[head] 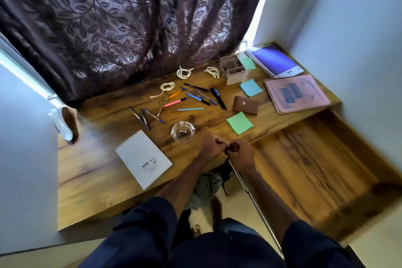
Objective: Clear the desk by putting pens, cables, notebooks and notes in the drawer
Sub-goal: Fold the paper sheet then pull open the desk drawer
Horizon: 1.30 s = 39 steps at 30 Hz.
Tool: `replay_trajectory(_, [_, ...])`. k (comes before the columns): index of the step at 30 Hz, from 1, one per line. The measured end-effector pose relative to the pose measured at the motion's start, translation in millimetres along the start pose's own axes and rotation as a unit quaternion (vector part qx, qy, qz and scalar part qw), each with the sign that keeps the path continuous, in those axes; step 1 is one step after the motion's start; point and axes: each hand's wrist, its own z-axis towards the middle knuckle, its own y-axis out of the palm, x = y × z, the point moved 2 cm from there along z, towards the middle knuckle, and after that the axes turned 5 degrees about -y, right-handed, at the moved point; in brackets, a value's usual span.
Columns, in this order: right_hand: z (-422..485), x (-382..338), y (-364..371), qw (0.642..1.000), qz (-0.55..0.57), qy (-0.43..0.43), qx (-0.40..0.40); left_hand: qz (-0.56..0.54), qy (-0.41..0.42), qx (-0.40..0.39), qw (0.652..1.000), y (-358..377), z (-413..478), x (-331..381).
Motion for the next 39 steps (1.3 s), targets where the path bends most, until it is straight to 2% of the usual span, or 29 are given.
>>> replay_trajectory(11, [-43.6,24.4,-71.0,0.995,0.075,0.062,0.027,0.030,-0.005,-0.061,0.998,75.5,-14.8,31.7])
replay_trajectory(13, [-45.4,39.5,-80.9,0.995,0.068,0.064,0.036,0.062,-0.014,-0.073,0.995,88.2,-12.2,34.2])
replay_trajectory(16, [-40.4,79.3,-84.5,0.989,0.039,0.138,0.045,0.138,-0.022,-0.082,0.987,103.9,-7.3,26.1])
replay_trajectory(20, [-23.2,119.1,-75.8,0.980,0.028,0.195,0.010,0.237,-0.012,-0.073,0.969,119.5,-8.4,20.3])
replay_trajectory(27, [7.1,130.3,-32.8,0.983,-0.002,0.163,-0.089,0.339,0.010,-0.043,0.940,137.3,-10.6,12.1])
replay_trajectory(31, [16.1,118.7,-19.0,0.986,-0.029,0.132,-0.095,0.335,0.003,-0.015,0.942,140.8,-13.6,7.6])
replay_trajectory(39, [18.9,118.6,-1.8,0.982,-0.084,0.136,-0.098,0.336,0.018,-0.003,0.942,140.0,-13.5,2.9])
